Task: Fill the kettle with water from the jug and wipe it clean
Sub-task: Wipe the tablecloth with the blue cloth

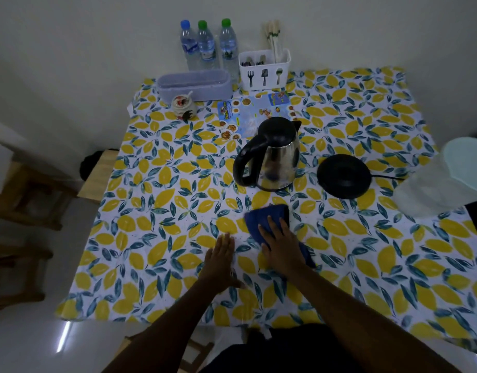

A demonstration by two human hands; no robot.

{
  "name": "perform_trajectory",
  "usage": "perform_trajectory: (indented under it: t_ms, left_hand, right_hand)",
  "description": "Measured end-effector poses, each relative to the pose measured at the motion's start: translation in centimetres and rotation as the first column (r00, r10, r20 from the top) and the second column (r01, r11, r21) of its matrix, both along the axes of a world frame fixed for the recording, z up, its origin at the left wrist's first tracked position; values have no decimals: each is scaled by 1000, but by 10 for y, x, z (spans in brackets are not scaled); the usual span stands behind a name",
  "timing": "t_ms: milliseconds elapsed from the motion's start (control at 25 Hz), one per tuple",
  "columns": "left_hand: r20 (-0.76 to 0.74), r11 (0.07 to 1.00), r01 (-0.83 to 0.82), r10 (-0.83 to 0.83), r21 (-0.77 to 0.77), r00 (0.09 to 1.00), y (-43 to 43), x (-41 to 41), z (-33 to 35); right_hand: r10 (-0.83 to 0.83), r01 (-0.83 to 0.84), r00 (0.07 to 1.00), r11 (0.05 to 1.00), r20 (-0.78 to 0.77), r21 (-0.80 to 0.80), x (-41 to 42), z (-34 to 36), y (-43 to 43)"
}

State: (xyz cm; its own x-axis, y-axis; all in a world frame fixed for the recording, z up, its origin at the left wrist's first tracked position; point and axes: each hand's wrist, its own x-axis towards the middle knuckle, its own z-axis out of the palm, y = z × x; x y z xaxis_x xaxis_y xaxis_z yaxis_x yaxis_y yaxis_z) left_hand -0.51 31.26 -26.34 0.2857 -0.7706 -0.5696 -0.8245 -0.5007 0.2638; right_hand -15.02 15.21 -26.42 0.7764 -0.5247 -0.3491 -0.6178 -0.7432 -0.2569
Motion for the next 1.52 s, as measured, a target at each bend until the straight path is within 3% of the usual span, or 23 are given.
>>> perform_trajectory:
  t_ms: [160,280,440,560,640,760,840,920,1120,1240,1320,1520]
  left_hand:
    - [0,1000,-22,22,1,1000,-1,-3,-1]
    - [1,1000,-15,15,1,1000,-2,-2,-2]
    - [9,999,-10,10,32,1000,-4,-5,1]
    - [13,999,-25,24,44,1000,-5,-6,3]
    - [18,998,-21,20,51,1000,-6,-7,6]
    - [13,998,-28,28,62,1000,-7,-8,8]
    - [5,996,-27,27,80,1000,-10,-9,11]
    - [9,995,-26,25,99,1000,-11,-10,13]
    - [27,992,-17,14,128,1000,-14,-12,14]
    - [34,988,-20,15,152,999,-14,-10,13]
    - [44,985,-27,20,171,999,-18,-13,15]
    - [34,977,-21,14,211,999,-27,-33,22]
  right_hand:
    - [144,-144,989,990,-38,7,-45,-3,36]
    - [200,-203,979,975,-39,-95,-47,-6,-15]
    - [-130,123,991,984,-45,-132,-33,3,-71]
    - [-281,281,960,958,9,-65,-20,9,-48]
    - [-214,214,977,974,6,-72,-23,6,-11]
    - [76,-75,997,995,14,-63,-63,1,42]
    - [221,-220,975,973,7,-61,-88,-3,44]
    - [253,-251,967,965,17,-81,-95,-2,23]
    - [11,-12,1000,986,-11,-166,-96,-4,-42]
    - [-246,254,966,959,77,-129,-84,-1,-35]
    - [-318,326,944,940,92,-96,-80,-1,-11]
    - [-32,37,998,995,58,-94,-128,-11,46]
